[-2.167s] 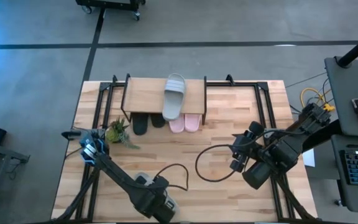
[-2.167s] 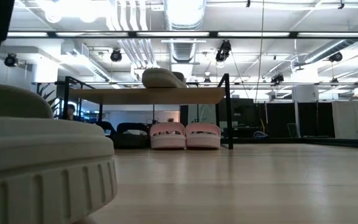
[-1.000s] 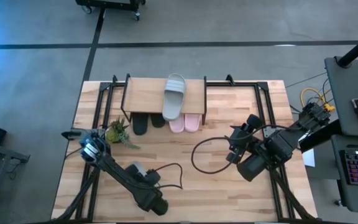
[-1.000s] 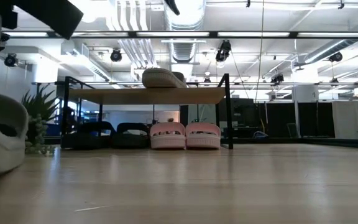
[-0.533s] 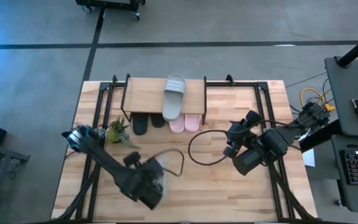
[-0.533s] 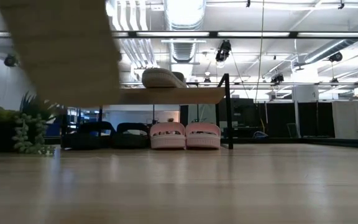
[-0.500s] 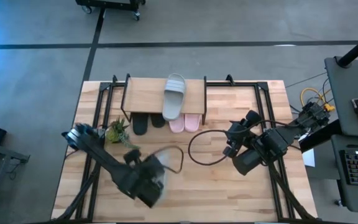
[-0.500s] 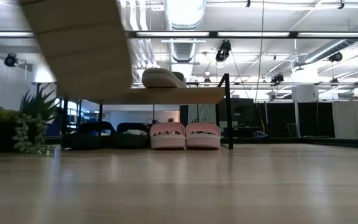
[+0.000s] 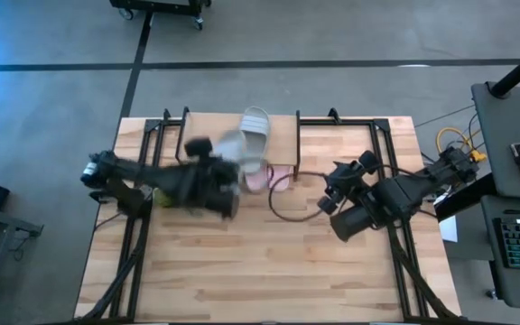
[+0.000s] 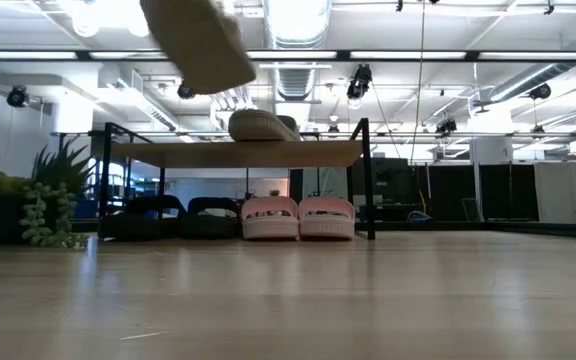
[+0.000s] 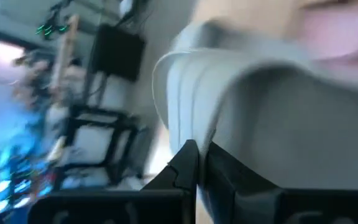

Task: Pick and place slides into the shelf
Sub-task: Put the gray slide on the shelf

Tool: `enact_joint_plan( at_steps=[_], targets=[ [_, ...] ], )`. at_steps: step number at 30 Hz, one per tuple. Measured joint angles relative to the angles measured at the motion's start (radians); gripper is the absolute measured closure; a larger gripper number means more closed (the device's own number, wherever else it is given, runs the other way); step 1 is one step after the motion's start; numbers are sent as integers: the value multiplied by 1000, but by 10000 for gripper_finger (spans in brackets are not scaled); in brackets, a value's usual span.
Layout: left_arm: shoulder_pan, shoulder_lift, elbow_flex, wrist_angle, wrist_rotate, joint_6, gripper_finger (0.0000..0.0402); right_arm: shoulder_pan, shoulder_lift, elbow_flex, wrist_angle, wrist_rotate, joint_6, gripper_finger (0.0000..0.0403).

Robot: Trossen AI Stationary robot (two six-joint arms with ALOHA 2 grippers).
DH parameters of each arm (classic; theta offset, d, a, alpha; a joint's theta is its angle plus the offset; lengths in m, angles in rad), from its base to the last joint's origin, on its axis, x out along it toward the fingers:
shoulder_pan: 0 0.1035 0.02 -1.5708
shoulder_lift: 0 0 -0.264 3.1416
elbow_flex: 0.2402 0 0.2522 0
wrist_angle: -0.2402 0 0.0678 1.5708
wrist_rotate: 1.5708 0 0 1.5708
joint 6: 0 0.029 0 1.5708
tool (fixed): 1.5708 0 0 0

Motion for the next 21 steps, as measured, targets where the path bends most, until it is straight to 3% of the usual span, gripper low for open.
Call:
enact_joint_plan(
  at_steps=[5,7,9,12,14,16,21],
  targets=[
    [218,-90,-23,4,-20,84,401,-78,-1,0,0,-6,34,213],
    [274,-131,-56,68,-48,234,401,-105,-1,0,0,-7,40,213],
    [323,-161,-116,225,-22,433,401,-132,0,0,0,-8,44,213],
    [395,-196,-236,489,94,654,402,-172,0,0,0,-8,46,213],
    [431,-212,-307,599,83,747,402,-194,0,0,2,-11,48,213],
    [470,-214,-353,628,37,804,402,-209,0,0,4,-19,48,213],
    [552,-204,-386,650,101,806,402,-225,0,0,6,-37,56,213]
  ],
)
